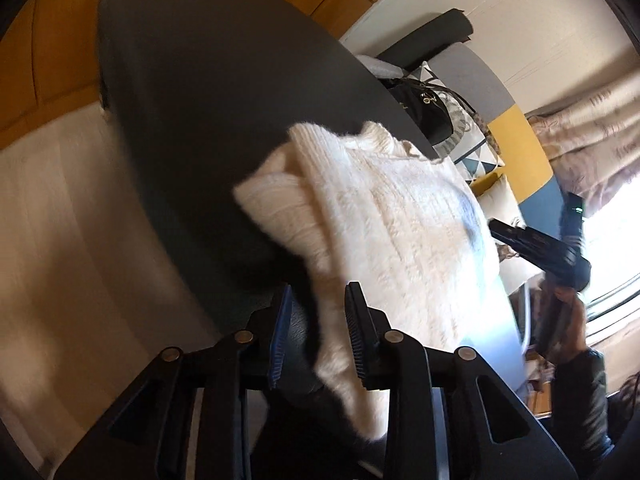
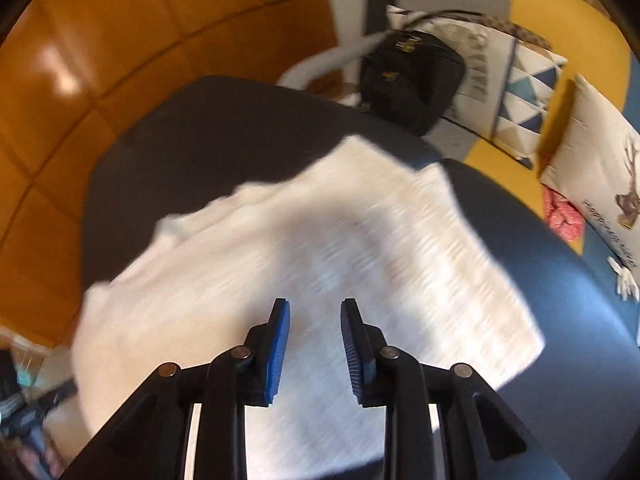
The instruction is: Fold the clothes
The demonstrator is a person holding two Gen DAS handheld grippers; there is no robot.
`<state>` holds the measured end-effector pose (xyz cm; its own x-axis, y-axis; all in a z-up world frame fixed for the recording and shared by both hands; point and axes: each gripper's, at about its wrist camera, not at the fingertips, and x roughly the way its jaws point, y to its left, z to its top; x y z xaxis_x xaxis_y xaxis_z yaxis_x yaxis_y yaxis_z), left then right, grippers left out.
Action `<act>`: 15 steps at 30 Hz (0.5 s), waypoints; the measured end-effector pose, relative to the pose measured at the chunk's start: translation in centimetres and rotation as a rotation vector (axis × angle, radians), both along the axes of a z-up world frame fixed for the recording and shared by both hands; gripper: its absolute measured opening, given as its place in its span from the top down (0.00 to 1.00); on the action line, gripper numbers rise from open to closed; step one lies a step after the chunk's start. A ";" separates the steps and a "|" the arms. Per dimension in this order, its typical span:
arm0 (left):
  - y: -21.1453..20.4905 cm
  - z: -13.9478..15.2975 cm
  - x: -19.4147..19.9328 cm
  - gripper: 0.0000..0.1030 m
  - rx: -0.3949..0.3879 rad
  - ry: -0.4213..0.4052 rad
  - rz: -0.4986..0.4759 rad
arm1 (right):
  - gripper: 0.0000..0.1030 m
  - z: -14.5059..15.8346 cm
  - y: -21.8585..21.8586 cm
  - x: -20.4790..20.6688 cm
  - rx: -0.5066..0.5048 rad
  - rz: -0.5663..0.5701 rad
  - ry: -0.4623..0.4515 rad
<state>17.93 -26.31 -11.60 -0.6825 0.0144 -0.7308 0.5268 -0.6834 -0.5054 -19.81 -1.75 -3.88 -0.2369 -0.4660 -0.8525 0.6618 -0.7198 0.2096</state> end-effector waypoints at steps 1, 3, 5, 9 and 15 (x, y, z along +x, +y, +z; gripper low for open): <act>0.8 0.5 0.1 0.71 -0.070 0.004 -0.019 | 0.75 0.4 -0.2 2.5 -0.011 0.046 -0.019; 2.6 1.4 0.0 0.71 -0.200 0.011 -0.069 | 0.72 -0.2 -0.9 5.2 -0.015 0.139 -0.037; 4.6 2.3 -0.6 0.71 -0.271 0.061 -0.136 | 0.71 -1.3 -1.9 8.1 0.014 0.228 -0.039; 7.1 1.2 -3.3 0.65 -0.341 0.031 -0.250 | 0.73 -4.5 -3.5 12.5 0.174 0.298 -0.030; 6.3 -0.2 -3.1 0.65 -0.254 -0.009 -0.329 | 0.79 -2.1 -3.4 14.7 0.145 0.301 0.028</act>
